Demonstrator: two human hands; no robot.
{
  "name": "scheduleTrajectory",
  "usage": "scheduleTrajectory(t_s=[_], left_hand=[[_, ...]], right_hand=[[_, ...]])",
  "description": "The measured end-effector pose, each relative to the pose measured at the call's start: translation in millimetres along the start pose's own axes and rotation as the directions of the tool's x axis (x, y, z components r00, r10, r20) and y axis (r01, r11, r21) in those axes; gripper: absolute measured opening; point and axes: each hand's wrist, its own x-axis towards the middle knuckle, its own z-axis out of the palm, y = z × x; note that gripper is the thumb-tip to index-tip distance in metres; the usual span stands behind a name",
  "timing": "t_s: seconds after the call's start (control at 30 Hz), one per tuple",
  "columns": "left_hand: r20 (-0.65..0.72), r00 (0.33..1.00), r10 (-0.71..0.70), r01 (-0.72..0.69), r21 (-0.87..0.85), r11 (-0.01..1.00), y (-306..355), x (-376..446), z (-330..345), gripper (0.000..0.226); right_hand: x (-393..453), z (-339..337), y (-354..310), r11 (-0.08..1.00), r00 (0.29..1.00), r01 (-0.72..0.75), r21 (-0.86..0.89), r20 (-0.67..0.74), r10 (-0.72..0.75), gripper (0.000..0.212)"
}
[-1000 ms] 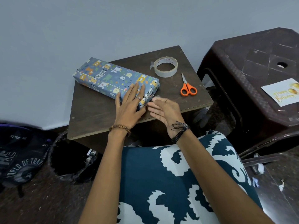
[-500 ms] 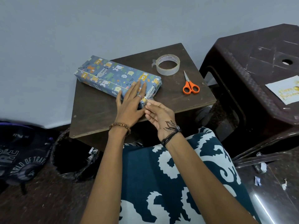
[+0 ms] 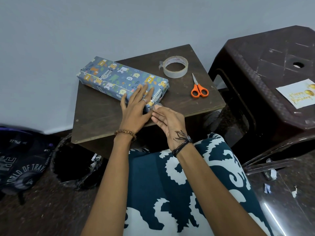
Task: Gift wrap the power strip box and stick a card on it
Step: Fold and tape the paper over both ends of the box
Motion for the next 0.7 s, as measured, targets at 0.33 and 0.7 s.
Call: scheduleTrajectory(t_s=[0.33, 0.7], left_hand=[[-0.145, 0.989, -0.006, -0.037, -0.288, 0.957, -4.5, -4.9, 1.3, 0.033], [-0.115, 0.993, 0.005, -0.041, -0.312, 0.949, -8.6, -6.5, 1.2, 0.038]], right_hand=[[4.5, -4.2, 0.9, 0.999, 0.999, 0.049, -0.007, 0.009, -0.049, 0.009], [4.5, 6.3, 9.3, 0.994, 0.994, 0.008, 0.106, -0.112, 0.004, 0.027]])
